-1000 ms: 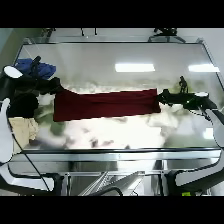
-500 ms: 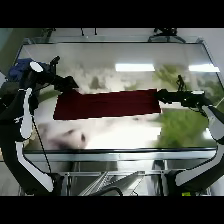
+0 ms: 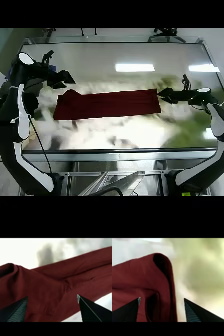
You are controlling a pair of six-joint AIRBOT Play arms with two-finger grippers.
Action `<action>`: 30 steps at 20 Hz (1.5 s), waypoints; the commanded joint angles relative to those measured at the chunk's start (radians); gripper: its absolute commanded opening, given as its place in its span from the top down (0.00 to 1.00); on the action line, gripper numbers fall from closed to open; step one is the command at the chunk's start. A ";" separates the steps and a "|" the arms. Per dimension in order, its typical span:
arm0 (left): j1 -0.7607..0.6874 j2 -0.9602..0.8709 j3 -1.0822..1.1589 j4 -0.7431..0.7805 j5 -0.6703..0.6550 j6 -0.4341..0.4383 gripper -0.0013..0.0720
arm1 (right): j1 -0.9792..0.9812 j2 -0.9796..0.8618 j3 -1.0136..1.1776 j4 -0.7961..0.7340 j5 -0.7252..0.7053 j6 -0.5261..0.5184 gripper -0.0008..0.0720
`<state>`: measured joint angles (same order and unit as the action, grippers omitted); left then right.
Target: Fold the shirts.
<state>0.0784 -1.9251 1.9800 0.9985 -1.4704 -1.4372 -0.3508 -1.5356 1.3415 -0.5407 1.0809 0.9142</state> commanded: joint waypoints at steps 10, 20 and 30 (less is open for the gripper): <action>-0.220 0.016 -0.051 -0.006 0.068 0.006 0.93 | 0.107 -0.037 0.147 -0.019 0.168 0.005 0.96; -0.671 -0.315 0.081 -0.159 0.464 -0.051 0.97 | 0.101 0.121 0.513 0.029 0.470 0.225 0.96; -0.732 -0.347 0.113 -0.425 0.561 -0.011 0.97 | 0.097 0.157 0.519 0.002 0.524 0.274 0.96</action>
<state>-0.6678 -2.2845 2.0598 0.6266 -0.8589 -1.4654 -0.2535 -1.3819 1.8576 -0.5240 1.5959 1.1603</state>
